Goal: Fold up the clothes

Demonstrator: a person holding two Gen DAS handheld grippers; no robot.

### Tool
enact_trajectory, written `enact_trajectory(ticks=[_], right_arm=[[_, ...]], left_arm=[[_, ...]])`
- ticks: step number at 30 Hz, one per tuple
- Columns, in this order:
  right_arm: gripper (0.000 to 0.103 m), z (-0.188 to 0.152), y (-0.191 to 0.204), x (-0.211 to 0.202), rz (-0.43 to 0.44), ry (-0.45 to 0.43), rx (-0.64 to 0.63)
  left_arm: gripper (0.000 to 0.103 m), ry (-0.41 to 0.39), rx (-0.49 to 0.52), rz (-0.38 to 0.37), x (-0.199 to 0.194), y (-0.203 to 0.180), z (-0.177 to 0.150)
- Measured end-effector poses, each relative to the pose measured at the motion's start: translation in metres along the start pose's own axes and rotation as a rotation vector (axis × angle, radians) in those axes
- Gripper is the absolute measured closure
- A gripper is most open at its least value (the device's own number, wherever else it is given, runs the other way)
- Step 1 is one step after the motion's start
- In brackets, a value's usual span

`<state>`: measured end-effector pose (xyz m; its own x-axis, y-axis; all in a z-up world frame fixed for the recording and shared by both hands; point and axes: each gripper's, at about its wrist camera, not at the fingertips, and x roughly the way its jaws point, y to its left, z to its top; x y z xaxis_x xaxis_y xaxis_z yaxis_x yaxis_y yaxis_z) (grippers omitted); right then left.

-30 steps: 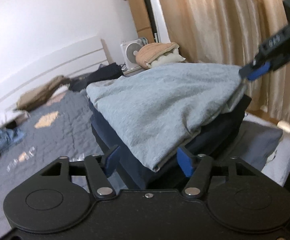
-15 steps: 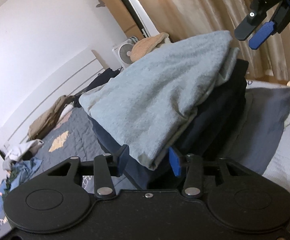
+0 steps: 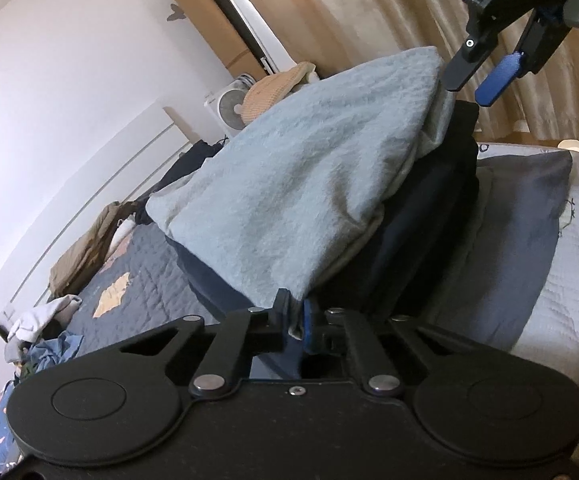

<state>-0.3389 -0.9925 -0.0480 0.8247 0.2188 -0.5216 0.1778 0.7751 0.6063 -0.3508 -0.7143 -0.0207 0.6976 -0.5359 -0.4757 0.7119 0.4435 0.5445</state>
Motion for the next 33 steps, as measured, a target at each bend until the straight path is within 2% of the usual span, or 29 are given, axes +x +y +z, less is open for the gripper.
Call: enact_trajectory(ticks=[8, 10, 14, 21, 26, 28, 30, 32, 33], right_arm=[[0.049, -0.001, -0.007, 0.009, 0.055, -0.018, 0.095], [0.049, -0.001, -0.007, 0.009, 0.054, -0.038, 0.103], [0.049, 0.001, -0.014, 0.005, 0.025, -0.082, 0.113], [0.049, -0.002, -0.026, 0.009, 0.140, -0.053, 0.263], [0.049, -0.008, -0.026, 0.012, 0.159, -0.054, 0.342], [0.049, -0.006, -0.025, 0.017, 0.136, -0.059, 0.354], [0.055, -0.005, -0.024, 0.019, 0.098, -0.094, 0.346], [0.087, -0.004, -0.023, 0.019, 0.078, -0.115, 0.341], [0.090, -0.004, -0.024, 0.019, 0.074, -0.122, 0.338]], left_arm=[[0.098, -0.009, 0.024, 0.001, -0.006, 0.003, -0.004], [0.098, -0.009, 0.043, 0.006, -0.006, 0.003, -0.006], [0.098, -0.012, 0.017, 0.009, -0.009, 0.015, -0.005], [0.098, -0.008, 0.019, -0.011, -0.005, 0.012, -0.002], [0.098, -0.007, 0.016, -0.012, -0.003, 0.012, -0.005], [0.098, -0.007, 0.019, -0.012, -0.003, 0.013, -0.005], [0.098, -0.008, 0.019, -0.013, -0.004, 0.014, -0.005], [0.098, -0.005, 0.009, -0.022, -0.006, 0.015, -0.006], [0.098, -0.004, 0.004, -0.026, -0.006, 0.015, -0.006]])
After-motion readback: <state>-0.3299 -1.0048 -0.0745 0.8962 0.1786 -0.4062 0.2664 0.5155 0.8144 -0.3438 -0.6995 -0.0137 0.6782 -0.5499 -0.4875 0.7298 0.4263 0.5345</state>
